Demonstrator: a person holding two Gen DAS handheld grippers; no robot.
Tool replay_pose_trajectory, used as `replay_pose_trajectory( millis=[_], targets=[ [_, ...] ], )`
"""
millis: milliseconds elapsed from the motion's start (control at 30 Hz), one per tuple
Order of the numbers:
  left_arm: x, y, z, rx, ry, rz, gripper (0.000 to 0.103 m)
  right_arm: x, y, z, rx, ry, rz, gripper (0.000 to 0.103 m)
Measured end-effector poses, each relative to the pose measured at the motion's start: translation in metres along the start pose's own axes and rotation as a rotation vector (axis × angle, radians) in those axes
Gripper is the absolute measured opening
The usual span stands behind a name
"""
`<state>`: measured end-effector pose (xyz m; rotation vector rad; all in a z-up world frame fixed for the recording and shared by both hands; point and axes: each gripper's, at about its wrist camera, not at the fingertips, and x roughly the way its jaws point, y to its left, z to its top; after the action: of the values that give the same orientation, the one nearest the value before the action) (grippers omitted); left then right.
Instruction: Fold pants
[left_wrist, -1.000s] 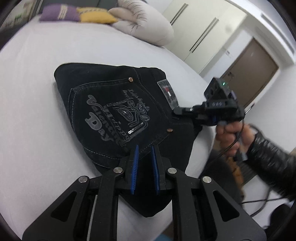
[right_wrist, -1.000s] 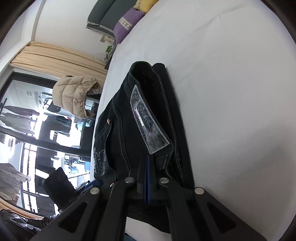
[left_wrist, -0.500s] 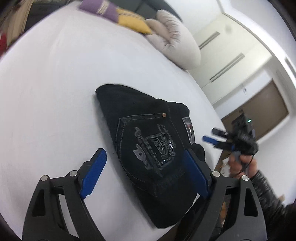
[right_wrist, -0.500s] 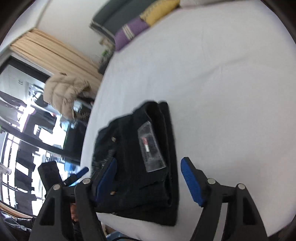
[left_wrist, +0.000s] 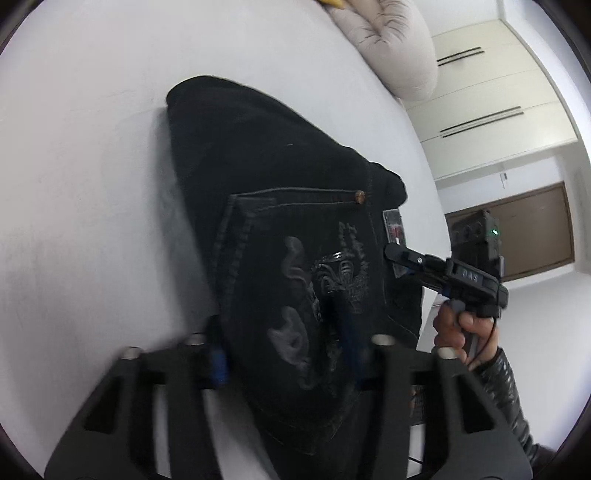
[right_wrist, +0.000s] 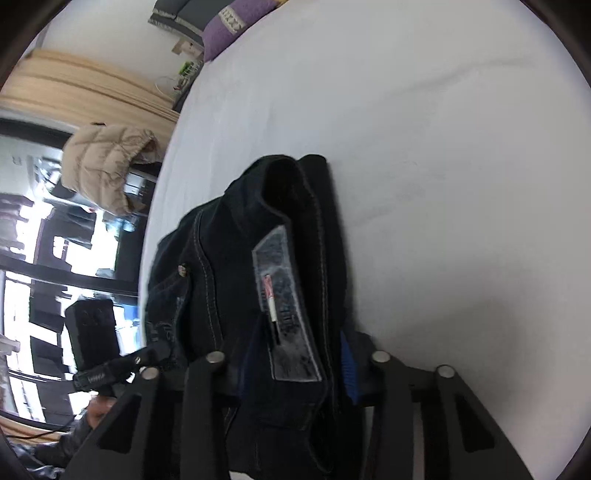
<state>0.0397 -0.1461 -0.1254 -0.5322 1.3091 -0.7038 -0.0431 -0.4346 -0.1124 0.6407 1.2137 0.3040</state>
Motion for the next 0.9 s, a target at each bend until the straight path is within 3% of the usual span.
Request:
replay_pose_trajectory(
  millis=[133, 267, 433, 667, 900],
  targets=[
    [-0.002, -0.005, 0.006, 0.016, -0.009, -0.02, 0.019, -0.009, 0.024, -0.001, -0.071, -0.032, -0.073, 0.022],
    [-0.026, -0.026, 0.025, 0.095, -0.058, -0.017, 0.017, -0.024, 0.058, 0.007, -0.132, -0.09, -0.069, 0.02],
    [-0.082, -0.028, 0.081, 0.176, -0.155, 0.049, 0.017, -0.025, 0.092, 0.042, -0.145, -0.155, -0.001, 0.02],
    [-0.107, -0.007, 0.15, 0.211, -0.211, 0.133, 0.017, 0.024, 0.122, 0.105, -0.14, -0.184, 0.03, 0.02],
    [-0.088, 0.054, 0.177, 0.136, -0.199, 0.14, 0.017, 0.081, 0.109, 0.132, -0.09, -0.128, 0.031, 0.02]
  ],
)
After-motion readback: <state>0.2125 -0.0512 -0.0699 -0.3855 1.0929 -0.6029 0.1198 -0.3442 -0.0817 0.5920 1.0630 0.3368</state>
